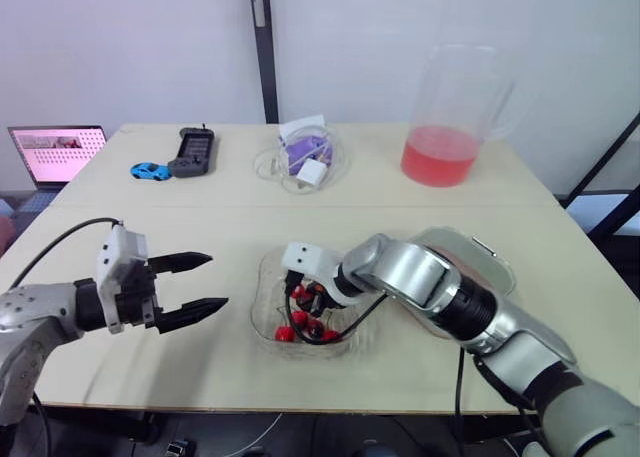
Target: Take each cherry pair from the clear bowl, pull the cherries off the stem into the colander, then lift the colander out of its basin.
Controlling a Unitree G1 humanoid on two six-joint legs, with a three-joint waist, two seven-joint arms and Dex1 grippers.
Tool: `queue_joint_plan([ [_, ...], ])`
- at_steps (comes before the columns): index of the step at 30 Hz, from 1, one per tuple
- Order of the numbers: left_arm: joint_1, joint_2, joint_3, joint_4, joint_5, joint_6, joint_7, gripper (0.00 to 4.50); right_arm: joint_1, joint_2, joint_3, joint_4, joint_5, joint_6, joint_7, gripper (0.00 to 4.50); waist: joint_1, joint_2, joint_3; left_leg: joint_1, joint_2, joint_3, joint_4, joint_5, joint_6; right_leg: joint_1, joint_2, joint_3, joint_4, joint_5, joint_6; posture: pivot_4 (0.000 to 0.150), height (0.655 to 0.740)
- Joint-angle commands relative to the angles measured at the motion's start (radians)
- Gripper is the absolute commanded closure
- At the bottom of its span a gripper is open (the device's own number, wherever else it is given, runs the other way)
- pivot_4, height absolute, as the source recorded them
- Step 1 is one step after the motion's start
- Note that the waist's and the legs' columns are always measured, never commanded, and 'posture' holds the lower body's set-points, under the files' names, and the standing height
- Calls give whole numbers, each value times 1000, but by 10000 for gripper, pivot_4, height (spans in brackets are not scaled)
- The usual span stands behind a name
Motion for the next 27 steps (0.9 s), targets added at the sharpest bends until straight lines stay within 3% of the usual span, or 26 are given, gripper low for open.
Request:
queue_joint_plan([
  [1, -28, 0, -12, 0, 5, -23, -2, 0, -64, -49, 76, -34, -84, -186, 145, 33972, -4, 0, 0, 0, 0, 0, 0, 0, 0, 0, 0, 0, 0, 0, 0, 1500, 7332],
  [8, -48, -7, -32, 6, 6, -26, 6, 0, -154, -46, 158, 166, -322, -632, 344, 33972, -16, 0, 0, 0, 0, 0, -1, 0, 0, -1, 0, 0, 0, 0, 0, 1500, 7332],
  [12, -42, -14, -34, -8, 1, -19, 19, 0, -157, 12, 119, 249, -388, -745, 387, 33972, -16, 0, 0, 0, 0, 0, -1, 0, 0, -1, 0, 0, 0, 0, 0, 1500, 7332],
  [15, -37, -22, -34, -24, -6, -9, 32, 0, -155, 16, 101, 254, -416, -779, 448, 25254, -13, 0, 0, 0, 0, 0, -1, 0, 0, -1, 0, 0, 0, 0, 0, 1500, 7332],
  [19, -43, -25, -35, -29, -15, 3, 40, 0, -145, 19, 49, 244, -447, -814, 479, 5706, -12, 0, 0, 0, 0, 0, 0, 0, 0, 0, -1, 0, 0, 0, 0, 1500, 7332],
  [23, -61, -28, -48, -27, -17, 12, 43, 0, -131, 14, -44, 186, -434, -740, 497, 5706, -13, 0, 0, 0, 0, -1, 0, 0, 0, 0, 0, -1, 0, 0, 0, 1500, 7332],
  [27, -84, -33, -61, -27, -46, 15, 18, 0, -8, 119, -266, -6, -258, -208, 413, 5706, -12, -1, 0, 0, 0, -2, 0, 0, 0, 1, 0, -1, 1, 0, 0, 1500, 7332],
])
